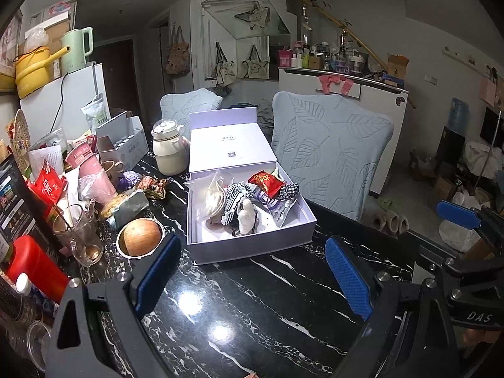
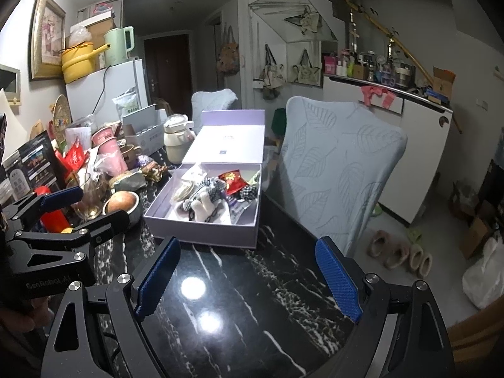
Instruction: Organize soft objects
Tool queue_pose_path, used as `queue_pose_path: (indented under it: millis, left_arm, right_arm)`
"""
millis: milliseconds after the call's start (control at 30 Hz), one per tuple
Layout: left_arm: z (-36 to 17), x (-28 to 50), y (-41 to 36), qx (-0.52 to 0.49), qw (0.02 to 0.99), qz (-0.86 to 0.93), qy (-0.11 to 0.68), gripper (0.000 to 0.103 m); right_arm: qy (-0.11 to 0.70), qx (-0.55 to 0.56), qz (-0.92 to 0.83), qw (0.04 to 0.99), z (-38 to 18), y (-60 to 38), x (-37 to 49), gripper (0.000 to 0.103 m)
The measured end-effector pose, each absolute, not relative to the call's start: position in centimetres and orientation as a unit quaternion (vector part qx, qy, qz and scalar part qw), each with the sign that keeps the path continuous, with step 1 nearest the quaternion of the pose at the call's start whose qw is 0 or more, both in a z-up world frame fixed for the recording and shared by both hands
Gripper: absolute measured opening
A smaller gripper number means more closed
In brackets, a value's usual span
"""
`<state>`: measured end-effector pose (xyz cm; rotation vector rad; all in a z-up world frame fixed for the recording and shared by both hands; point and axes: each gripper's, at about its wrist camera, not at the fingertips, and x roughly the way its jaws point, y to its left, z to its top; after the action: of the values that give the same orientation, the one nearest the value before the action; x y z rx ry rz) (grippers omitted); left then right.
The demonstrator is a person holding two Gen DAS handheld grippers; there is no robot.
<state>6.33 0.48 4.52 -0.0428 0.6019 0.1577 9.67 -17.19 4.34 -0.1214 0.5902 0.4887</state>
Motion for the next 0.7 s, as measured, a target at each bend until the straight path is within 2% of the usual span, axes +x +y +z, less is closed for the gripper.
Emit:
queue_pose_path:
  millis: [700]
  left_arm:
    - [4.09, 6.48, 0.28, -0.02, 0.949, 0.069, 0.308, 0.094]
  right_arm:
    - [0.297, -0.061, 0.237, 0.923, 3.85, -17.06, 10.04, 0.089]
